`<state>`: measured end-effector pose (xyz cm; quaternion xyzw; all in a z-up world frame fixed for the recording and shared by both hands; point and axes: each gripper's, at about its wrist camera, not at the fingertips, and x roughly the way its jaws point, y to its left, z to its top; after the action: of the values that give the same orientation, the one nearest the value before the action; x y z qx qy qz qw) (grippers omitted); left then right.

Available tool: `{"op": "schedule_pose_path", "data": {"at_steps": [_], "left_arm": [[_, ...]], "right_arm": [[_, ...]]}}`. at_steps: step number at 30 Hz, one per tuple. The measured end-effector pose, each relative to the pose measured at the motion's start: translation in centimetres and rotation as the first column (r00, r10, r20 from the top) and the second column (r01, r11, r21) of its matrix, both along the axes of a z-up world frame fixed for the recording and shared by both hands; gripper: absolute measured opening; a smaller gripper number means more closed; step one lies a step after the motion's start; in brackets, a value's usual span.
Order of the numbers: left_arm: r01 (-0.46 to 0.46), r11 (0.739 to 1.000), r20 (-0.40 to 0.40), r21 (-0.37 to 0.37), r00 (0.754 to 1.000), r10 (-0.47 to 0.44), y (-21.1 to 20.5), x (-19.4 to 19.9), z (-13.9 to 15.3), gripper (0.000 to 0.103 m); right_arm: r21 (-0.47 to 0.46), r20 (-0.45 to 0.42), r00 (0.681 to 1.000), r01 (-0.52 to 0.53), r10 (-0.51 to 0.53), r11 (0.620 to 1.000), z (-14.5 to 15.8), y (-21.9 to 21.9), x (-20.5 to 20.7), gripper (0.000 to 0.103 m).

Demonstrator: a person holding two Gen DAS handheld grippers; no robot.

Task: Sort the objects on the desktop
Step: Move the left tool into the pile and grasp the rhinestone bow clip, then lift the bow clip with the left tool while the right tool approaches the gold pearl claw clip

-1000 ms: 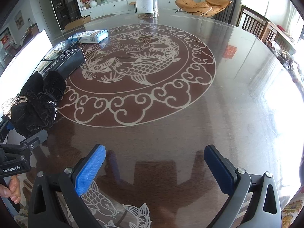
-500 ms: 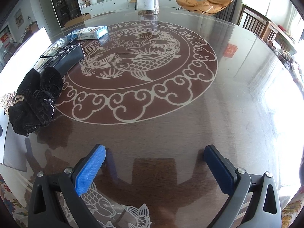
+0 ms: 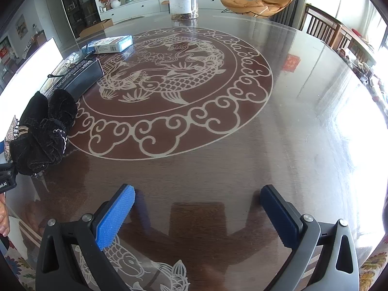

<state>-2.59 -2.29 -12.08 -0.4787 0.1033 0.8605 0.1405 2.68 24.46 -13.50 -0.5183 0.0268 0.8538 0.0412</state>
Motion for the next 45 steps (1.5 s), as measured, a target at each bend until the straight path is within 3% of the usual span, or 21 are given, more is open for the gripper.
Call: {"op": "schedule_pose_path", "data": {"at_steps": [3,8,11,16,23,27,30,34,39,41,42,45], "left_arm": [[0.092,0.993,0.029,0.074,0.995,-0.094,0.3,2.0,0.4,0.063],[0.035,0.999,-0.004,0.008,0.999,-0.035,0.1,2.8,0.7,0.064],[0.012,1.000,-0.015,-0.015,1.000,-0.012,0.6,2.0,0.6,0.072],[-0.014,0.993,-0.088,-0.114,0.996,0.004,2.6,1.0,0.9,0.078],[-0.029,0.996,-0.069,-0.086,0.997,0.023,3.1,-0.3,0.3,0.078],[-0.056,0.998,-0.107,-0.004,0.993,0.056,2.7,-0.1,0.6,0.049],[-0.087,0.995,-0.106,0.041,0.990,0.091,1.6,1.2,0.9,0.048],[-0.121,0.992,-0.105,0.029,0.987,0.124,-0.3,4.3,0.7,0.048],[-0.150,0.988,-0.090,0.027,0.984,0.151,-2.6,6.9,0.6,0.048],[-0.165,0.985,-0.071,0.040,0.983,0.168,-3.5,7.6,0.4,0.048],[-0.170,0.984,-0.069,0.049,0.982,0.173,-3.9,7.9,0.3,0.049],[-0.181,0.982,-0.077,0.055,0.980,0.185,-4.4,8.4,0.3,0.049]], "right_arm": [[0.000,0.000,1.000,0.000,0.000,1.000,0.0,0.0,0.0,0.103],[0.000,-0.001,1.000,-0.006,0.006,1.000,0.1,-0.2,0.1,0.103],[0.007,0.001,1.000,-0.012,0.012,1.000,0.0,-0.4,0.1,0.103],[0.006,0.000,1.000,-0.007,0.007,1.000,0.0,-0.3,0.1,0.103],[-0.001,-0.003,1.000,-0.005,0.005,1.000,0.1,-0.3,0.2,0.103],[-0.002,-0.008,1.000,-0.009,0.009,1.000,0.1,-0.4,0.3,0.103],[-0.007,-0.019,1.000,-0.004,0.003,1.000,0.3,-0.3,0.4,0.103],[-0.024,-0.051,0.999,-0.008,0.007,1.000,0.9,-0.3,0.7,0.103],[-0.041,-0.177,0.979,-0.111,0.102,0.993,3.4,-2.4,1.9,0.103],[-0.149,-0.317,0.935,-0.217,0.161,0.965,6.1,-3.6,3.2,0.103],[-0.219,-0.392,0.902,-0.284,0.182,0.933,7.6,-4.3,3.9,0.103],[-0.396,-0.529,0.810,-0.500,0.253,0.770,10.6,-7.3,4.3,0.103]]}}
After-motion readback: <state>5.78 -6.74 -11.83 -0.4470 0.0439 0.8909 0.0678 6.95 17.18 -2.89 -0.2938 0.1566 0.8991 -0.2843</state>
